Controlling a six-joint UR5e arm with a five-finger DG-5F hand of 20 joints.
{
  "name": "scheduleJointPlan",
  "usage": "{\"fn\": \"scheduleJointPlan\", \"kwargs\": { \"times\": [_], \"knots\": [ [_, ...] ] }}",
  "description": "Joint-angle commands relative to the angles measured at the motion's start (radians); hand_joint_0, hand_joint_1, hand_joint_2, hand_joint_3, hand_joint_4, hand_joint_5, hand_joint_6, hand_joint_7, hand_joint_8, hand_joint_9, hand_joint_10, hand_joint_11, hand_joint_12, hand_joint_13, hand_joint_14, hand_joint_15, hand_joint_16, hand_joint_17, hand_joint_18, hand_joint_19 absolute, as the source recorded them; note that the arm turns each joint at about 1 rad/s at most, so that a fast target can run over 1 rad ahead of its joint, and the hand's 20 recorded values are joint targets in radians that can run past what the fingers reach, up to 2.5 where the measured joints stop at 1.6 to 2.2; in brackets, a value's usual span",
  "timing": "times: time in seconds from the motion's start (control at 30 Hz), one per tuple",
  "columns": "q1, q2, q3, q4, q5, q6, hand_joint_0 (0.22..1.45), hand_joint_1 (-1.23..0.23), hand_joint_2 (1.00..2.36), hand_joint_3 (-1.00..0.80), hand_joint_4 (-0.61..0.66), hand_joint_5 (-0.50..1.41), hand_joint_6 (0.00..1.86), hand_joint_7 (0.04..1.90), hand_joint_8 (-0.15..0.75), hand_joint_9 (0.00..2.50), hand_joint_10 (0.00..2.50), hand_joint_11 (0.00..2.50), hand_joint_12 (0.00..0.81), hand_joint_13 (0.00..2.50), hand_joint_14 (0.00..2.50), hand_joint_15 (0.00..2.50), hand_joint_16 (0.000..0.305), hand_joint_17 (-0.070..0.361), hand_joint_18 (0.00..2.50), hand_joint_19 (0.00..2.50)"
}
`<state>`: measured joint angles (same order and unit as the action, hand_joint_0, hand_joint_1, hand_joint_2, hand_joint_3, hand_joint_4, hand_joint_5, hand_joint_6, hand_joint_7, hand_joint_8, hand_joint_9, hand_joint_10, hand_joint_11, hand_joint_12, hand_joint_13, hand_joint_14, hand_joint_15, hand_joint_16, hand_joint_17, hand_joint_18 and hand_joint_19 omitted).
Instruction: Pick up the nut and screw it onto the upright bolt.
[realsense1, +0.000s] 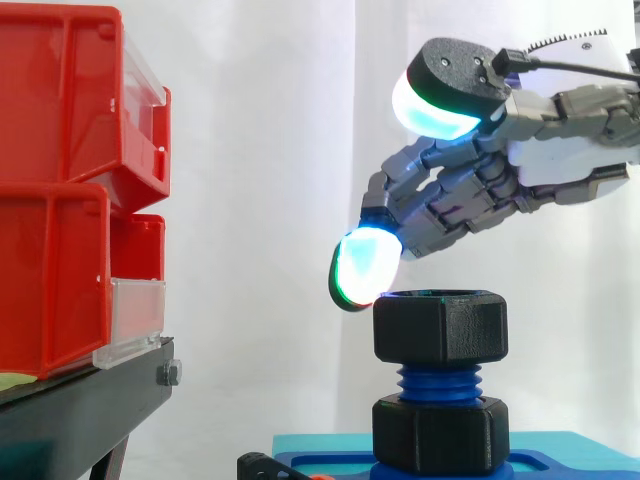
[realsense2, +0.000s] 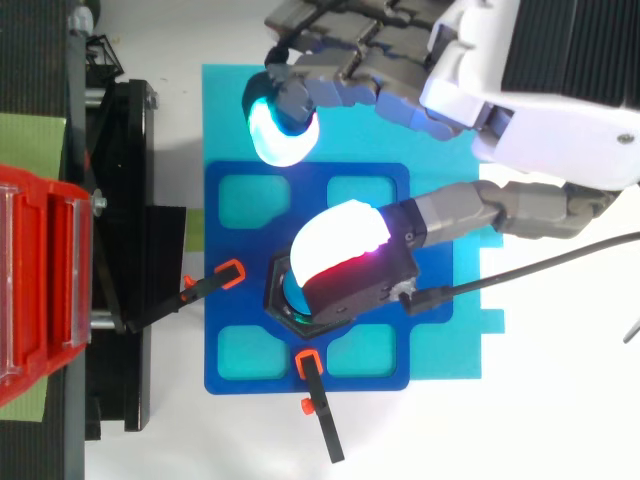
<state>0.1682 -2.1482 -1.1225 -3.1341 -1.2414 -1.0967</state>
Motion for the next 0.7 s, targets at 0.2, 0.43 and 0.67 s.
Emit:
{"fn": "scheduleJointPlan", "kwargs": {
  "times": [0.2, 0.43, 0.67],
  "knots": [
    [0.02, -0.019, -0.016, 0.161, -0.026, -0.011, 0.47, -0.01, 1.0, -0.5, 0.15, -0.27, 0.5, 0.61, 0.266, 0.19, 0.0, 0.0, 0.378, 0.12, 0.0, 0.0, 0.061, 0.136, 0.01, 0.0],
    [0.048, -0.019, -0.017, 0.178, -0.024, -0.011, 0.47, -0.02, 1.0, -0.5, 0.14, -0.27, 0.5, 0.6, 0.259, 0.17, 0.0, 0.0, 0.378, 0.1, 0.0, 0.0, 0.061, 0.137, 0.0, 0.0],
    [0.07, -0.038, -0.017, 0.193, -0.04, -0.008, 0.48, -0.01, 1.0, -0.5, 0.14, -0.28, 0.5, 0.63, 0.253, 0.14, 0.0, 0.0, 0.376, 0.07, 0.0, 0.0, 0.061, 0.137, 0.0, 0.0]
  ]
}}
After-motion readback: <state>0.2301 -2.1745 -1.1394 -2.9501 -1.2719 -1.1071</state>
